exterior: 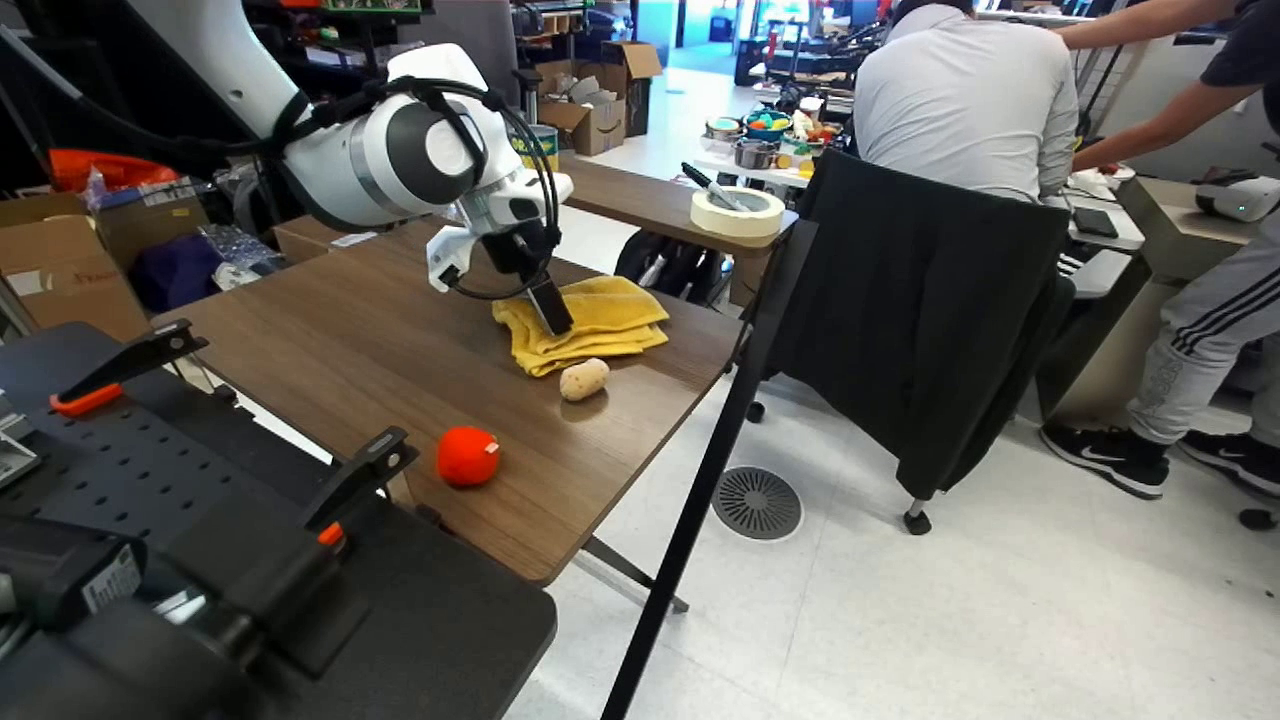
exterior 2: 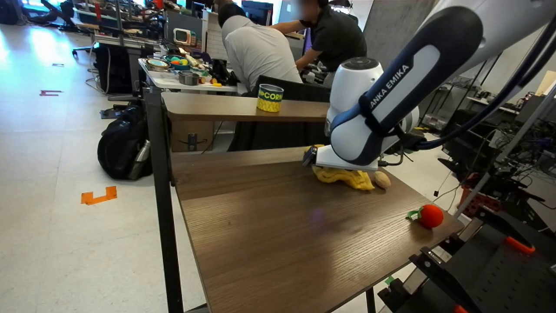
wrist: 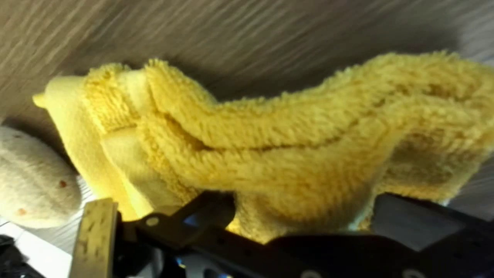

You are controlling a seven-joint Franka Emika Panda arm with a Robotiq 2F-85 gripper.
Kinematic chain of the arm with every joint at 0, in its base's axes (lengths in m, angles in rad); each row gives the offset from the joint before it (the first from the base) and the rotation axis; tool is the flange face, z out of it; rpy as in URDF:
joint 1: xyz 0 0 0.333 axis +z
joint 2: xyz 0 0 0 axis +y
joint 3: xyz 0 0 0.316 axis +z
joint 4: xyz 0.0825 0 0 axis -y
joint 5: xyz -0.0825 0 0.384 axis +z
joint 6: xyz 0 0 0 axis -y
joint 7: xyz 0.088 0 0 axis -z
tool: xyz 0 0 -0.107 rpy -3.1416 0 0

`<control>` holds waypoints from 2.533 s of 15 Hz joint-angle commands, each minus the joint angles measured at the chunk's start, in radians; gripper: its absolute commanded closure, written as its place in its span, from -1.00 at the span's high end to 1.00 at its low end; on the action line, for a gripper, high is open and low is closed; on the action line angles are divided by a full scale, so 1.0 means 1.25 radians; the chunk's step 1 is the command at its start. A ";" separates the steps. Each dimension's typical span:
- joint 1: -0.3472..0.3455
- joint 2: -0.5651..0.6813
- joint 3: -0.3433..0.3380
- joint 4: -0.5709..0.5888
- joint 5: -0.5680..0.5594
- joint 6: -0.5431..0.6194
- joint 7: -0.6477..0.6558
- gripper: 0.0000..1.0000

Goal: Move the potato to the right side of the table

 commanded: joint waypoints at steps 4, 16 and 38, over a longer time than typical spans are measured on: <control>0.024 0.089 -0.060 0.020 -0.038 -0.038 0.230 1.00; 0.060 -0.091 0.225 -0.141 -0.078 0.206 0.016 1.00; 0.169 -0.260 0.196 -0.428 -0.044 0.335 -0.158 1.00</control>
